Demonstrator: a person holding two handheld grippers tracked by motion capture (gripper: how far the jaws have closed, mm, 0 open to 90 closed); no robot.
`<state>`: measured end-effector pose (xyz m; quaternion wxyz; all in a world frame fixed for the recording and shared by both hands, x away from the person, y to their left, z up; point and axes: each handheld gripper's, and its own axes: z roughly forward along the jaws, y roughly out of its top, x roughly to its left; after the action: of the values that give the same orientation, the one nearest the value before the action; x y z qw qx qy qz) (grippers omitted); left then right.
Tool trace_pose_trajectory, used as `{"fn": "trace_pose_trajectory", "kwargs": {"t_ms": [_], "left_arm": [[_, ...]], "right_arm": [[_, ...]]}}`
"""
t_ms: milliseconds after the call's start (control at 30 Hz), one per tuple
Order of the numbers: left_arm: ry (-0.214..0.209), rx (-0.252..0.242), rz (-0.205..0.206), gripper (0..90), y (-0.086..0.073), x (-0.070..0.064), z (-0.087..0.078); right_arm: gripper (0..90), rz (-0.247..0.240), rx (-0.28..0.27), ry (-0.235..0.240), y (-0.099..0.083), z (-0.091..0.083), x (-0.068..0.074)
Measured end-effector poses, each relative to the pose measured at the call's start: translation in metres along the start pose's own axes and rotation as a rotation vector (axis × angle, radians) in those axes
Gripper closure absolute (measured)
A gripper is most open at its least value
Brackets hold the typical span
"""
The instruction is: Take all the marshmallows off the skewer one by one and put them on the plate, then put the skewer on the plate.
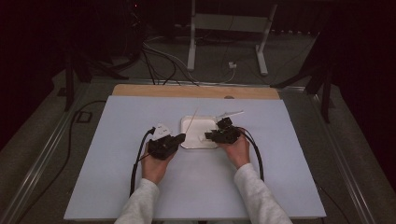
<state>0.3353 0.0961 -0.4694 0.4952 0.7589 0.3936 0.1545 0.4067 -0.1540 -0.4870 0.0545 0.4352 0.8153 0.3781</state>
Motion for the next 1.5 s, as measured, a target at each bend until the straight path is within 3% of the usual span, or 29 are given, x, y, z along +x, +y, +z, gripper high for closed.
{"fn": "trace_pose_trajectory", "kwargs": {"t_ms": [167,467,600,800,1000,1233,1400,1433,1500], "left_arm": [[0.003,-0.002,-0.016,90.0,0.006,-0.001,0.01],[0.036,0.017,-0.054,90.0,0.013,0.001,0.03],[0.05,0.036,-0.075,90.0,0.011,0.005,0.039],[0.067,0.079,-0.095,89.7,0.004,0.009,0.054],[0.093,0.111,-0.13,89.5,-0.002,0.009,0.067],[0.125,0.17,-0.177,89.4,-0.01,0.01,0.077],[0.128,0.2,-0.183,88.8,-0.015,0.009,0.078],[0.129,0.203,-0.191,87.3,-0.015,0.009,0.078],[0.131,0.194,-0.195,75.7,-0.015,0.01,0.077]], "right_arm": [[68.6,0.004,0.008,0.009,-0.003,0.001,-0.002],[38.4,0.038,0.016,0.009,-0.003,0.001,-0.001],[31.3,0.072,-0.011,0.035,-0.006,-0.005,-0.002],[24.1,0.063,-0.06,0.037,-0.007,-0.02,0.002],[22.6,0.057,-0.109,0.047,-0.011,-0.034,0.004],[22.5,0.059,-0.123,0.054,-0.016,-0.042,0.004],[22.6,0.054,-0.133,0.057,-0.017,-0.046,0.004],[22.5,0.054,-0.133,0.057,-0.017,-0.046,0.004],[22.0,0.057,-0.133,0.059,-0.018,-0.046,0.004]]}}
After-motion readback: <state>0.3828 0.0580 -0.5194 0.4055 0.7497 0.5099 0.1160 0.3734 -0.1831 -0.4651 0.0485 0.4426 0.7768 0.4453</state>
